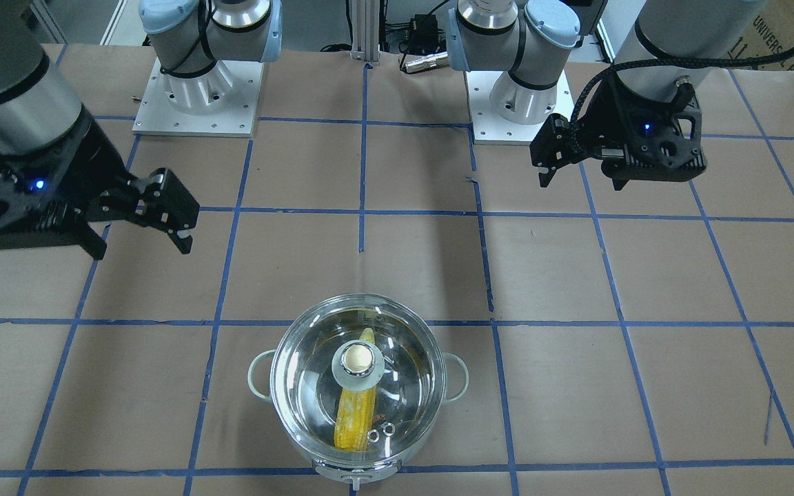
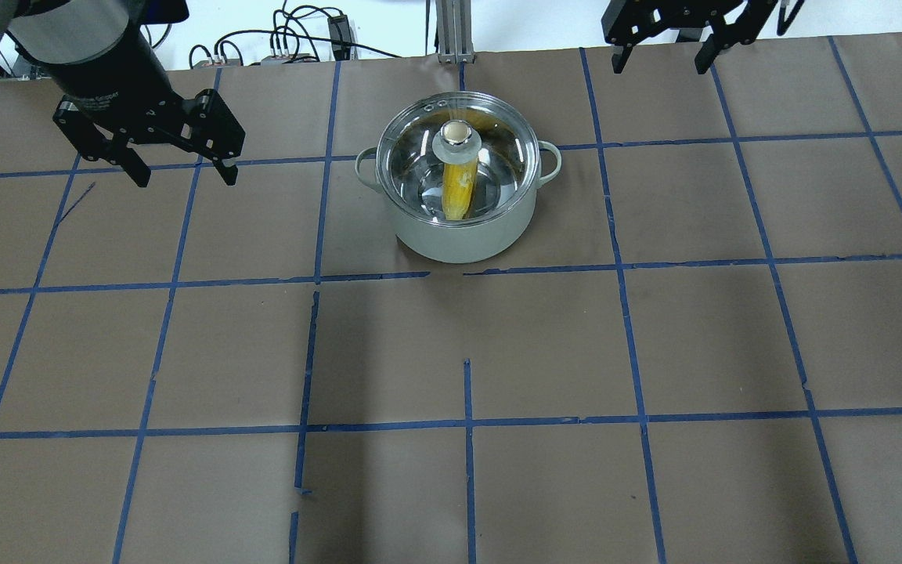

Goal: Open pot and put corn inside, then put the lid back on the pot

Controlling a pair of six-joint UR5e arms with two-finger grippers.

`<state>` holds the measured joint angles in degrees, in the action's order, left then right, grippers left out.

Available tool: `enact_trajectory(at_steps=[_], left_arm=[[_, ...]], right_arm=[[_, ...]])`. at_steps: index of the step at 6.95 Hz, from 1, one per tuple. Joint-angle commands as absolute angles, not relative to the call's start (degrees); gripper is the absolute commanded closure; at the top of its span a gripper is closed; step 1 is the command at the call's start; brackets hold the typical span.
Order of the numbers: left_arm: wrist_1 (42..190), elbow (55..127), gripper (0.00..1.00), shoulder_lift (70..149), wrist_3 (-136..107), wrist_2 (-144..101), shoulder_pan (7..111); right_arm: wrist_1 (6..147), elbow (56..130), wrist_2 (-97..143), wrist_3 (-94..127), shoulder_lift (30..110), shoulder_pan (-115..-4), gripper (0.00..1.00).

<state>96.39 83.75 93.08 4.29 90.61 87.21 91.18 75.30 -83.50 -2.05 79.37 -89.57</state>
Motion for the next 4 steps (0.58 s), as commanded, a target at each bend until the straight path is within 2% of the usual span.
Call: enact_trajectory(at_steps=[1,4], left_arm=[[96.24,83.59,0.0,93.16,4.31,90.7,87.45],[95.36,83.67,0.0,93.34,4.39,90.62,87.36]], right_arm=[[91.58,81.46,-84.71,-2.28,84.98,-93.14,0.0],[88.67,82.7,-89.99,-2.2,85.87,-93.52,0.01]])
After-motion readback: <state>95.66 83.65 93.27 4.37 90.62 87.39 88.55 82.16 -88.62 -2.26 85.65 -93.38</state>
